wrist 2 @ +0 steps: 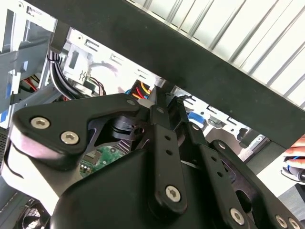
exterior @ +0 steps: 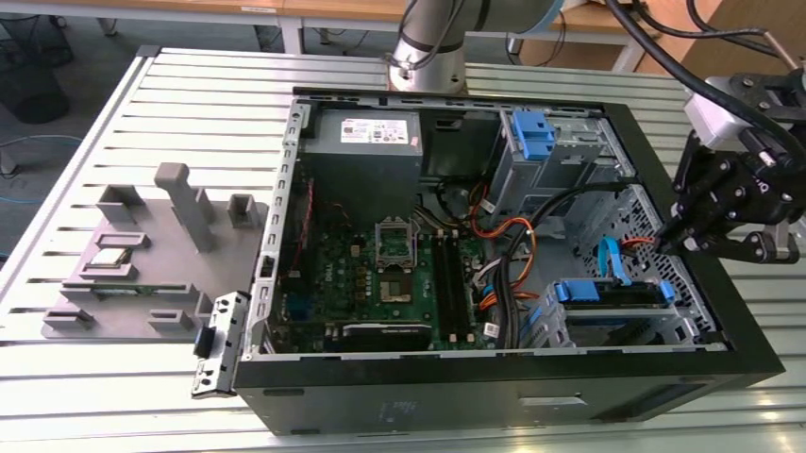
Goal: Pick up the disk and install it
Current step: 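Insert the second disk wire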
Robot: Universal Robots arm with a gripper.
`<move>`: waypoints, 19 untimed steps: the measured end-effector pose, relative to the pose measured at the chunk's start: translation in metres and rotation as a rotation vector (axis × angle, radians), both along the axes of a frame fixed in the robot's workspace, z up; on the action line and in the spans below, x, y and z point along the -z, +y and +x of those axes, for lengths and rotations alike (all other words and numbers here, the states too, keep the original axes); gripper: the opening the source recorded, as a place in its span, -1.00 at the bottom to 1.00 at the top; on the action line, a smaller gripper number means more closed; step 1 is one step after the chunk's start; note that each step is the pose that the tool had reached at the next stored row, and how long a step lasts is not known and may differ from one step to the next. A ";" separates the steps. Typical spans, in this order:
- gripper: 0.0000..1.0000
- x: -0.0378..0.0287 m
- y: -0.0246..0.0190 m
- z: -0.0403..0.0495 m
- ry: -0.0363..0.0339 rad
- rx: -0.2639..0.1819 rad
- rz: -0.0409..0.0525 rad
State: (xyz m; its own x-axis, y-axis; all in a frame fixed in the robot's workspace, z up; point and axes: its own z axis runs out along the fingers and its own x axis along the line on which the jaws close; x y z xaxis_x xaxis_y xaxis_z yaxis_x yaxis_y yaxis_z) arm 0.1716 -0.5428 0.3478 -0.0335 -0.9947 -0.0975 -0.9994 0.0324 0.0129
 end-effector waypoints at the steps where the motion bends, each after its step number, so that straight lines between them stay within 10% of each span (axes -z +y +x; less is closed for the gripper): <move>1: -0.53 0.0000 0.0000 -0.0005 0.0000 0.000 -0.0004; 19: -0.53 0.0008 -0.0013 -0.0206 -0.0011 0.000 -0.0004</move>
State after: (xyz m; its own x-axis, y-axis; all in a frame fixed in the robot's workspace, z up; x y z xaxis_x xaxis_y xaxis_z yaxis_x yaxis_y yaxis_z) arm 0.1510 -0.5441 0.3470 -0.0335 -0.9947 -0.0971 -0.9994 0.0325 0.0118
